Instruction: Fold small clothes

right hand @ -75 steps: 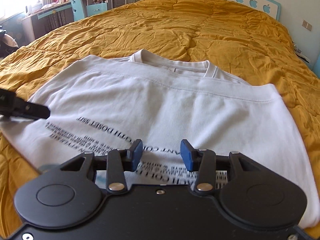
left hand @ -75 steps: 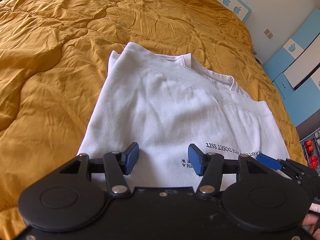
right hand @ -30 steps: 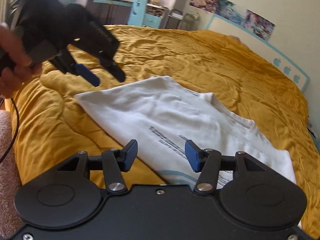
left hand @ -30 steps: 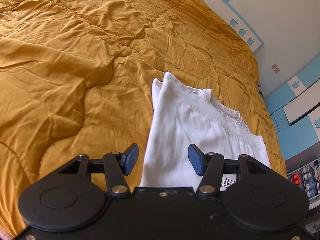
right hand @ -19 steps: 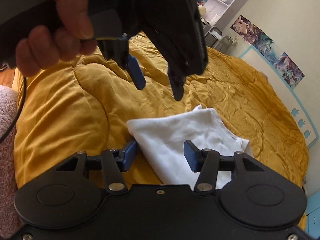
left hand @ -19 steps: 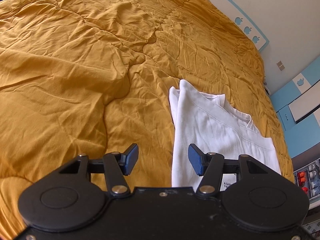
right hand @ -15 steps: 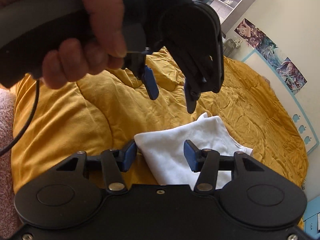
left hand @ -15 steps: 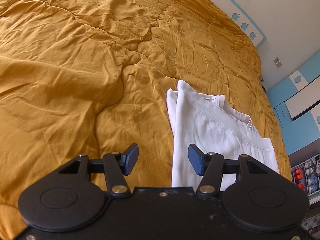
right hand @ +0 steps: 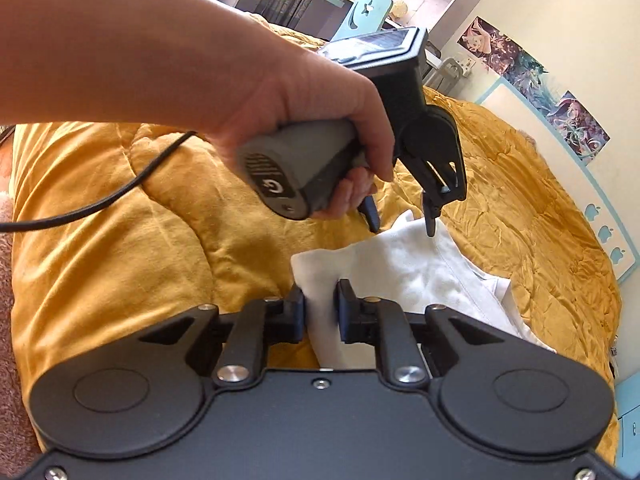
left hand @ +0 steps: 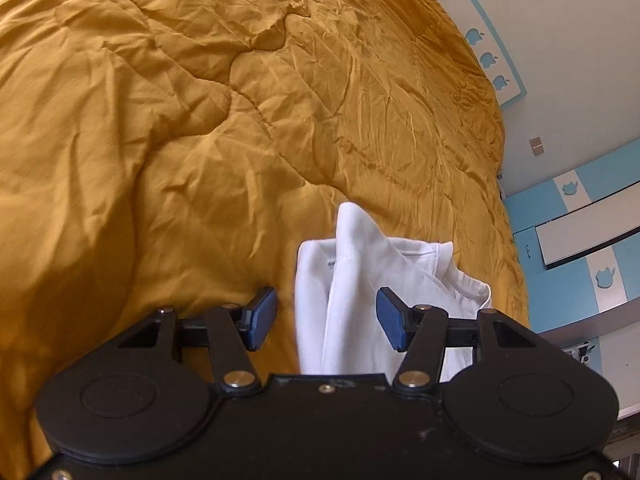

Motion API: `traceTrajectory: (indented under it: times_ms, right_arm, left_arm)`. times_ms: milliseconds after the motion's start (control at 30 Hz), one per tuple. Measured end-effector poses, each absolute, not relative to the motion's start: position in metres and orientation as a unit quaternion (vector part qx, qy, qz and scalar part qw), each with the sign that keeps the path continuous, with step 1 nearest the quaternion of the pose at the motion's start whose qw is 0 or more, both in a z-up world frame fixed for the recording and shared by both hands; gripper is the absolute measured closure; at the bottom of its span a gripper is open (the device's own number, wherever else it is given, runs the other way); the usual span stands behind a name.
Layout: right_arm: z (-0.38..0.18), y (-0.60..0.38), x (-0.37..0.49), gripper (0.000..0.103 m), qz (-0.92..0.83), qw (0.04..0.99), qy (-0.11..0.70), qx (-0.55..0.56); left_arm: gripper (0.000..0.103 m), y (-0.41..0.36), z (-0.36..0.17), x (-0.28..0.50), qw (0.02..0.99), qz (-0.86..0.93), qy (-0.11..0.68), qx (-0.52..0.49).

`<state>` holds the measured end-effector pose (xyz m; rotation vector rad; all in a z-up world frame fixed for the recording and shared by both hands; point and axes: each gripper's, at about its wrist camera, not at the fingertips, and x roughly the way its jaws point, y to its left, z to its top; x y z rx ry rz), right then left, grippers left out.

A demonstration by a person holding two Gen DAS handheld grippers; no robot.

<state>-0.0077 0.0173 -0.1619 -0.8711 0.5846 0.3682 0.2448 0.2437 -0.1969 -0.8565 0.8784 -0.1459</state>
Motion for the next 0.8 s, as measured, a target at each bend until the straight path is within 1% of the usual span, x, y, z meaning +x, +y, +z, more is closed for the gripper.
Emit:
traceTrajectory:
  times_ms: [233,267,333,400,433,467,800]
  right_arm:
    - [-0.158,0.009,0.004,0.09,0.177,0.863,0.29,-0.374]
    - [-0.158,0.007,0.006,0.091,0.177,0.865,0.291,-0.369]
    - [-0.16,0.006,0.008,0.091,0.179,0.865,0.293,-0.366]
    - [-0.161,0.006,0.008,0.091,0.179,0.866,0.291,-0.366]
    - [-0.161,0.006,0.007,0.091,0.179,0.866,0.291,-0.365]
    - [-0.16,0.007,0.006,0.091,0.179,0.866,0.292,-0.363]
    - [-0.154,-0.001,0.02,0.091,0.182,0.872,0.314,-0.328]
  left_arm:
    - [0.045,0.242,-0.21,0.276,0.792,-0.077,0.411,-0.446]
    - [0.046,0.241,-0.21,0.277,0.792,-0.08,0.41,-0.445]
    - [0.052,0.239,-0.209,0.278,0.797,-0.085,0.409,-0.436]
    - [0.055,0.237,-0.207,0.277,0.801,-0.086,0.408,-0.43]
    - [0.064,0.237,-0.207,0.278,0.802,-0.086,0.408,-0.427]
    - [0.088,0.237,-0.207,0.278,0.803,-0.082,0.413,-0.422]
    - [0.088,0.237,-0.204,0.28,0.797,-0.08,0.421,-0.425]
